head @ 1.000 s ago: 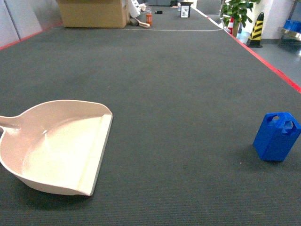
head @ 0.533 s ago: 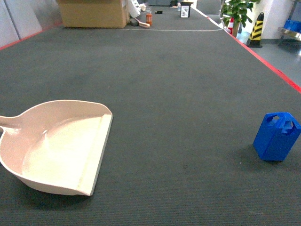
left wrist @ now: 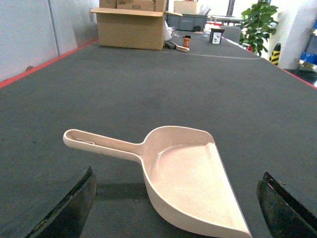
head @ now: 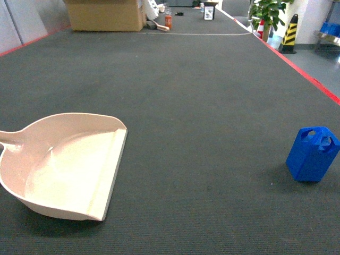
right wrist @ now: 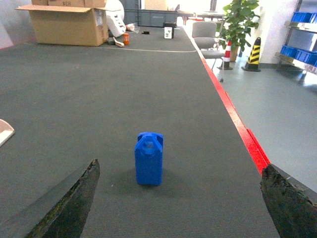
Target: Place part in tray to right shelf
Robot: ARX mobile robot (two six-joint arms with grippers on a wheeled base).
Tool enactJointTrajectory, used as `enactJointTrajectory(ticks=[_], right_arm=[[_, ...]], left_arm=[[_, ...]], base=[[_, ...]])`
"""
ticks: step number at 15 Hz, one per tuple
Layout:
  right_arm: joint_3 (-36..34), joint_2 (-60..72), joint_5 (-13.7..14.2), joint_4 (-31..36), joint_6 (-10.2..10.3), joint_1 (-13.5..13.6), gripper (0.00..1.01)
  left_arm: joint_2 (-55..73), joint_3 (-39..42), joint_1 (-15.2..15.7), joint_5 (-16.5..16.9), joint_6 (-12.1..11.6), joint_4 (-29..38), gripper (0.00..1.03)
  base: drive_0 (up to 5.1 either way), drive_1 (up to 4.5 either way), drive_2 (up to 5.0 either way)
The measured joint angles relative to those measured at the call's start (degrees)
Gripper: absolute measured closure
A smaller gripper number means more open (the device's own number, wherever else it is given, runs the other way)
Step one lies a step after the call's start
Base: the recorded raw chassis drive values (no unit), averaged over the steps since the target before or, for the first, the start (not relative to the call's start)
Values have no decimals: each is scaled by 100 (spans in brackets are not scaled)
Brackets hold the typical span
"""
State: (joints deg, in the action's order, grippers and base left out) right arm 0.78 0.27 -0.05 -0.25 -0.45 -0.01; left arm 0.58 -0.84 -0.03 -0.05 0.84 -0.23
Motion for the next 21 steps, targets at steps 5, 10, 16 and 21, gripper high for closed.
enactJointTrajectory(ticks=[5,10,16,21], right_arm=[[0,0,0,0,0,0,3],[0,0,2,-4,0,2,3],[0,0,2,0,0,0,3],[0,0,2,0,0,0,3]], left_arm=[[0,0,0,0,-2,0,5],[2262,-345,907,-306,1816,662,5],[7971,-1346,1893,1346,4299,5287,5],[10242,-2503,1716,1344,4857,5967,5]], base=[[0,0,0],[0,0,0],[0,0,0],[0,0,0]])
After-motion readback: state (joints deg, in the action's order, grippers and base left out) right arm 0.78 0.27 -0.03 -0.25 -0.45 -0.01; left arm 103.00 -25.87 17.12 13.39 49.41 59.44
